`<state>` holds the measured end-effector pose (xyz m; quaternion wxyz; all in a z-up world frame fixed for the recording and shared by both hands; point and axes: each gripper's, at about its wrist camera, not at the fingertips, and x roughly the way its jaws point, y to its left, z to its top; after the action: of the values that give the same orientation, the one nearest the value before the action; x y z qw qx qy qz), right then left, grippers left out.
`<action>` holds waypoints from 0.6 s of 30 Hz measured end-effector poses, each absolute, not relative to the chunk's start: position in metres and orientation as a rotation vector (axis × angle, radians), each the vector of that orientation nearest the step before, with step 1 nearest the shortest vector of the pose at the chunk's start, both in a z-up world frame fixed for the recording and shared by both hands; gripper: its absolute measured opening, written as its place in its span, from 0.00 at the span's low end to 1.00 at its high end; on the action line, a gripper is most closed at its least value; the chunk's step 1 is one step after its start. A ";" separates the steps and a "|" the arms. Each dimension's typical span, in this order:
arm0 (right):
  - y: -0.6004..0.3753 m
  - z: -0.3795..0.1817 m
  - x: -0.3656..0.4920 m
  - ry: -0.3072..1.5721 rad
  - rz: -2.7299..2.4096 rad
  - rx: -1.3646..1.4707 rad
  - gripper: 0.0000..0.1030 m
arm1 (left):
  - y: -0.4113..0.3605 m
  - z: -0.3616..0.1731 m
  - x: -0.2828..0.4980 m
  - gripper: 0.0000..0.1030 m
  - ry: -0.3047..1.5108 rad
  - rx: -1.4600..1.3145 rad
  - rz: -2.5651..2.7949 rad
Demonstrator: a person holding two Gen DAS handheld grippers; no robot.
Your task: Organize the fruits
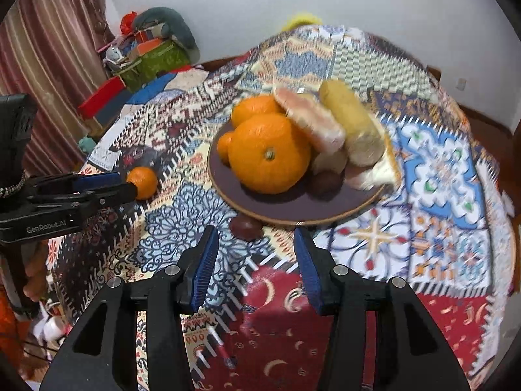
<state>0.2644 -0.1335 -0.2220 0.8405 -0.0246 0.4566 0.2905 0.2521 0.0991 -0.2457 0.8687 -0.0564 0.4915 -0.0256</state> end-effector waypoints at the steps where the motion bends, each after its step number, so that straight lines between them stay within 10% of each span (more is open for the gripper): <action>1: -0.132 -0.226 0.266 0.980 0.618 -0.043 0.43 | 0.101 -0.249 0.254 0.48 1.030 -0.122 -0.053; 18: -0.110 -0.240 0.273 1.015 0.602 -0.071 0.30 | 0.106 -0.259 0.263 0.35 1.006 -0.158 -0.056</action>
<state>0.2726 -0.1105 -0.2402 0.8303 -0.0335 0.4785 0.2839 0.2633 0.1057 -0.2592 0.8729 -0.0755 0.4813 -0.0267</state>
